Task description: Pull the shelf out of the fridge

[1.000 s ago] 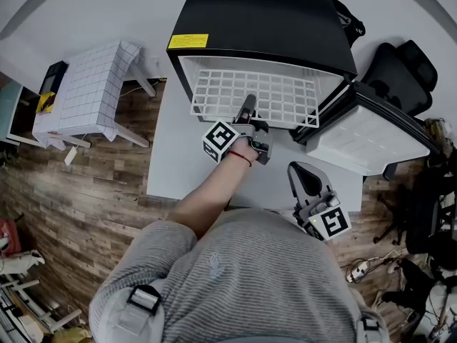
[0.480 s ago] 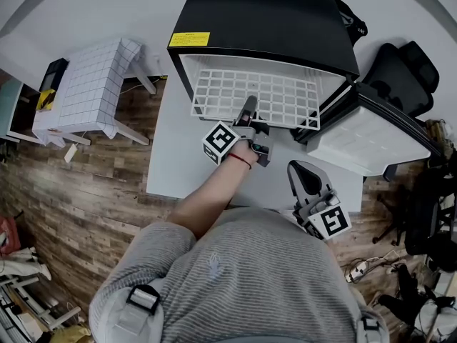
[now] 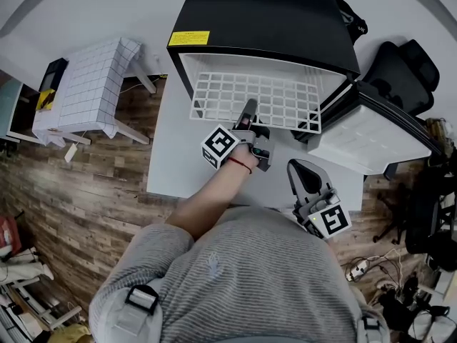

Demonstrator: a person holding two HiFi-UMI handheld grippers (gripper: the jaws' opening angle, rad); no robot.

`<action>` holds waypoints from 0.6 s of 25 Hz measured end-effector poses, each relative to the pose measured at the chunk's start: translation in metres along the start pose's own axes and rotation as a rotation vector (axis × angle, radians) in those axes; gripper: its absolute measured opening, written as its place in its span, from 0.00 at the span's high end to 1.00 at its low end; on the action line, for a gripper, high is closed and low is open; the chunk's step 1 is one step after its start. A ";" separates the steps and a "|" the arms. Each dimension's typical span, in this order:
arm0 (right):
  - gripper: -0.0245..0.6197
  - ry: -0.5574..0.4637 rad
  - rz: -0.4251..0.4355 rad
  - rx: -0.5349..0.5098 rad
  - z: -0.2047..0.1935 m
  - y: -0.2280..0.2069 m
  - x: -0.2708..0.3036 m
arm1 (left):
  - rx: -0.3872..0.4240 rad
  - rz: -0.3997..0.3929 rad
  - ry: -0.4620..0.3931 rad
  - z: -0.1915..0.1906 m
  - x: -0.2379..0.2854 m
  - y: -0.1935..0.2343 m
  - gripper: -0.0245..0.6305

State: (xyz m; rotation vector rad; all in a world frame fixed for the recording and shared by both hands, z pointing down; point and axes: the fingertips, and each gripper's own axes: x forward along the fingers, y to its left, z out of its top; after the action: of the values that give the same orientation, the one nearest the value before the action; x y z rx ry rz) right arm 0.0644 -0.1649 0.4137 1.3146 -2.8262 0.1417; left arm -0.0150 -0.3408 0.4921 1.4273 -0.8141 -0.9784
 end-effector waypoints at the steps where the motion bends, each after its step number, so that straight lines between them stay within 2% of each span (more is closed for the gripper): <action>1: 0.94 0.002 0.001 0.001 0.000 0.000 0.000 | 0.000 0.000 0.002 0.000 -0.001 0.000 0.92; 15: 0.94 0.004 0.001 -0.002 0.000 -0.002 -0.001 | 0.003 0.011 -0.004 -0.001 -0.005 -0.001 0.92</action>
State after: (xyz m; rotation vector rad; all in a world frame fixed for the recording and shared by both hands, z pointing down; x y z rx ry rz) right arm 0.0667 -0.1650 0.4134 1.3110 -2.8232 0.1409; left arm -0.0165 -0.3359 0.4918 1.4227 -0.8264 -0.9718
